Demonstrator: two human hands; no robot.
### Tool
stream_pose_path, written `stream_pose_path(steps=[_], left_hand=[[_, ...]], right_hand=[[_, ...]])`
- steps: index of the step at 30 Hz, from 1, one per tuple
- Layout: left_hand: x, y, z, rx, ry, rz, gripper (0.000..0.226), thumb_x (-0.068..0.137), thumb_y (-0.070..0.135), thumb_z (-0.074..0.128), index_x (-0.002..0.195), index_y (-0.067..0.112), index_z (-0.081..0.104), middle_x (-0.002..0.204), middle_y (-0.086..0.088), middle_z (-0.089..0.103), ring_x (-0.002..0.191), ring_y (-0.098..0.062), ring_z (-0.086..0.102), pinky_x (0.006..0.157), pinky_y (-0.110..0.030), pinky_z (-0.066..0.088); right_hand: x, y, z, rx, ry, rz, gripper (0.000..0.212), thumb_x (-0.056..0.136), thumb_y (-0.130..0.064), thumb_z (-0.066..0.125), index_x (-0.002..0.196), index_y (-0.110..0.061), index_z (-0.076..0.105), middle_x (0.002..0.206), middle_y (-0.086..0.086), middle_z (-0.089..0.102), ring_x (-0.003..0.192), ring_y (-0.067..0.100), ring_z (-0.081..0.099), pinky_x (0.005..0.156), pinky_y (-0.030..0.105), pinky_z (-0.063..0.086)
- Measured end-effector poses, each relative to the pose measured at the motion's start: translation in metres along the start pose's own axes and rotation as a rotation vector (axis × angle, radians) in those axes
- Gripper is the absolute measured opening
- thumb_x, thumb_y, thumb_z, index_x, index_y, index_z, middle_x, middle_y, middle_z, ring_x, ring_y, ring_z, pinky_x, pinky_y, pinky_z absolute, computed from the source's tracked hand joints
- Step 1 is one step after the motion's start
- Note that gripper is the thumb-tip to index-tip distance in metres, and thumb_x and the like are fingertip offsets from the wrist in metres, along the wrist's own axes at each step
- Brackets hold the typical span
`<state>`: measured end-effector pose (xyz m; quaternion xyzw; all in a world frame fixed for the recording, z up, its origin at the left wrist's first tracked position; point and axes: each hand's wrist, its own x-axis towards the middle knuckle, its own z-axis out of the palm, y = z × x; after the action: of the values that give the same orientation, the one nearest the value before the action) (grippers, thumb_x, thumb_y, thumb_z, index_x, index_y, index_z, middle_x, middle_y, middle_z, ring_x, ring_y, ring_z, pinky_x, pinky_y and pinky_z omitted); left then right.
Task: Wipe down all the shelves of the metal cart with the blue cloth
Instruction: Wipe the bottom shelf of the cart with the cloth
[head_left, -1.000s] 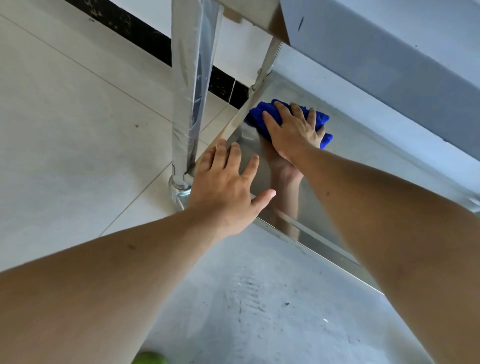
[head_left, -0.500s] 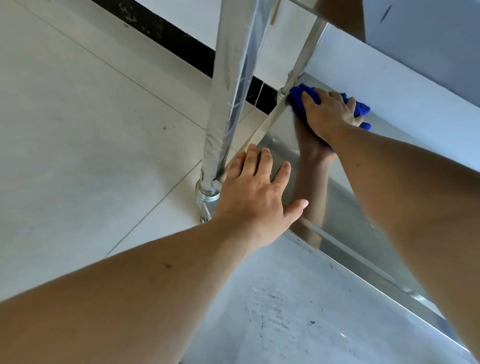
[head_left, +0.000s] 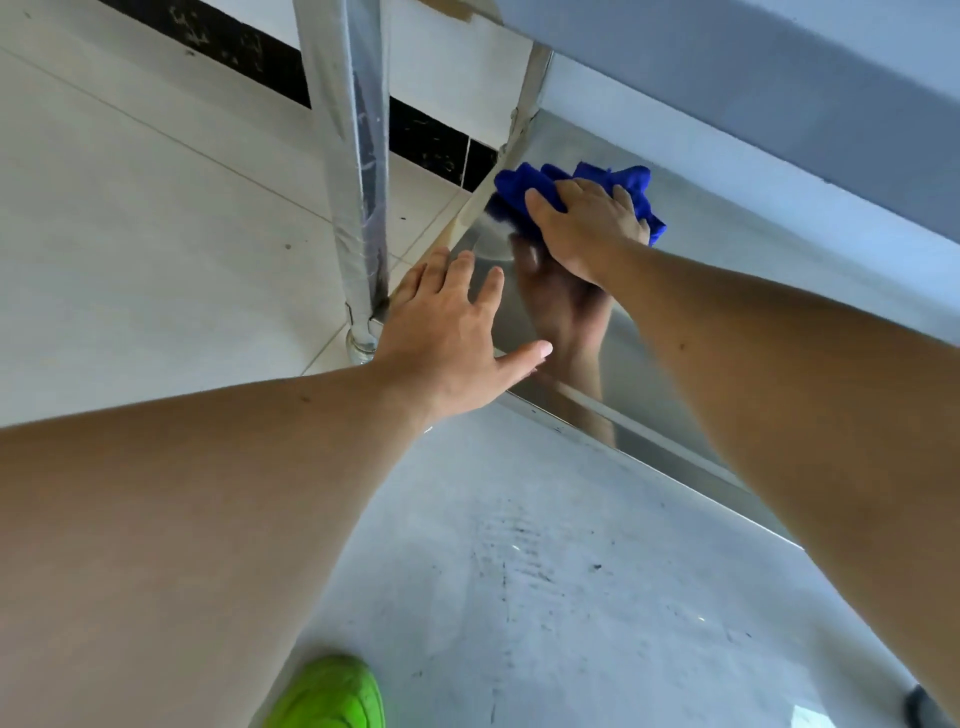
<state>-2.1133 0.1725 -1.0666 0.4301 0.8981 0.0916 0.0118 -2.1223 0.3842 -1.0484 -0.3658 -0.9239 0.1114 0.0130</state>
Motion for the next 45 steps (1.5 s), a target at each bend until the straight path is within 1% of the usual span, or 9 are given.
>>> stream_pose_path(steps=[5, 8, 12, 16, 21, 26, 32, 41, 45], left_hand=[[0.001, 0.001, -0.004, -0.015, -0.041, 0.007, 0.103, 0.074, 0.088, 0.013, 0.151, 0.023, 0.029, 0.158, -0.013, 0.027, 0.148, -0.034, 0.015, 0.121, -0.049, 0.016], [0.004, 0.000, -0.006, -0.105, -0.031, 0.000, 0.083, 0.081, 0.078, 0.034, 0.144, 0.025, 0.040, 0.150, -0.010, 0.037, 0.143, -0.031, 0.025, 0.117, -0.047, 0.022], [0.010, -0.003, -0.008, -0.466, 0.084, -0.123, 0.028, 0.087, 0.035, 0.055, 0.101, 0.013, 0.063, 0.123, -0.007, 0.059, 0.118, -0.025, 0.049, 0.097, -0.035, 0.038], [0.013, 0.012, -0.014, -0.442, 0.123, -0.218, 0.024, 0.085, 0.039, 0.056, 0.078, 0.017, 0.051, 0.108, -0.002, 0.059, 0.100, -0.025, 0.053, 0.086, -0.038, 0.046], [0.021, 0.033, -0.021, -0.224, 0.049, -0.236, 0.038, 0.081, 0.059, 0.046, 0.090, 0.024, 0.056, 0.108, -0.003, 0.062, 0.105, -0.031, 0.055, 0.085, -0.045, 0.049], [0.028, 0.064, -0.015, -0.288, 0.063, -0.020, 0.038, 0.089, 0.042, 0.055, 0.115, 0.016, 0.065, 0.127, -0.008, 0.061, 0.124, -0.028, 0.048, 0.103, -0.040, 0.037], [0.033, 0.091, -0.004, -0.411, -0.013, 0.068, 0.049, 0.096, 0.036, 0.045, 0.141, 0.019, 0.046, 0.125, -0.011, 0.063, 0.118, -0.032, 0.054, 0.103, -0.041, 0.040], [0.022, 0.083, 0.023, -0.135, 0.037, 0.247, 0.068, 0.095, 0.053, 0.037, 0.151, 0.016, 0.026, 0.148, -0.009, 0.042, 0.140, -0.029, 0.033, 0.118, -0.049, 0.021], [0.021, 0.081, 0.024, -0.136, 0.031, 0.257, 0.062, 0.095, 0.054, 0.033, 0.146, 0.018, 0.034, 0.148, -0.009, 0.040, 0.142, -0.030, 0.029, 0.119, -0.050, 0.019]], right_hand=[[-0.050, 0.008, 0.002, -0.021, 0.028, -0.043, 0.057, 0.098, -0.065, 0.019, 0.139, -0.041, 0.050, 0.155, -0.011, 0.040, 0.146, 0.030, 0.024, 0.107, 0.060, 0.026], [-0.088, 0.016, 0.002, -0.025, 0.050, -0.066, 0.058, 0.097, -0.067, 0.019, 0.139, -0.043, 0.050, 0.154, -0.011, 0.041, 0.143, 0.029, 0.026, 0.105, 0.058, 0.026], [-0.138, 0.030, 0.003, -0.069, 0.071, -0.062, 0.059, 0.094, -0.073, 0.019, 0.134, -0.045, 0.053, 0.144, -0.010, 0.047, 0.133, 0.030, 0.033, 0.099, 0.057, 0.029], [-0.176, 0.037, 0.001, -0.174, 0.063, -0.049, 0.070, 0.084, -0.086, 0.020, 0.130, -0.046, 0.054, 0.130, -0.004, 0.050, 0.119, 0.034, 0.037, 0.090, 0.053, 0.031], [-0.210, 0.046, 0.002, -0.132, 0.115, -0.038, 0.073, 0.086, -0.082, 0.016, 0.123, -0.038, 0.060, 0.128, -0.001, 0.051, 0.119, 0.037, 0.037, 0.108, 0.061, 0.022], [-0.227, 0.070, 0.010, -0.039, 0.089, 0.012, 0.069, 0.090, -0.073, 0.019, 0.144, -0.036, 0.042, 0.154, -0.003, 0.036, 0.145, 0.040, 0.015, 0.118, 0.061, 0.008], [-0.187, 0.090, 0.010, -0.039, 0.043, 0.177, 0.069, 0.087, -0.076, 0.021, 0.150, -0.048, 0.027, 0.164, -0.008, 0.020, 0.151, 0.036, 0.002, 0.118, 0.060, 0.001], [-0.100, 0.113, 0.001, -0.030, 0.058, 0.276, 0.070, 0.083, -0.076, 0.022, 0.147, -0.051, 0.030, 0.163, -0.008, 0.023, 0.151, 0.038, 0.003, 0.116, 0.063, 0.007], [-0.060, 0.117, -0.004, -0.036, 0.089, 0.302, 0.066, 0.083, -0.073, 0.023, 0.142, -0.048, 0.039, 0.156, -0.006, 0.033, 0.148, 0.039, 0.011, 0.111, 0.062, 0.017]])
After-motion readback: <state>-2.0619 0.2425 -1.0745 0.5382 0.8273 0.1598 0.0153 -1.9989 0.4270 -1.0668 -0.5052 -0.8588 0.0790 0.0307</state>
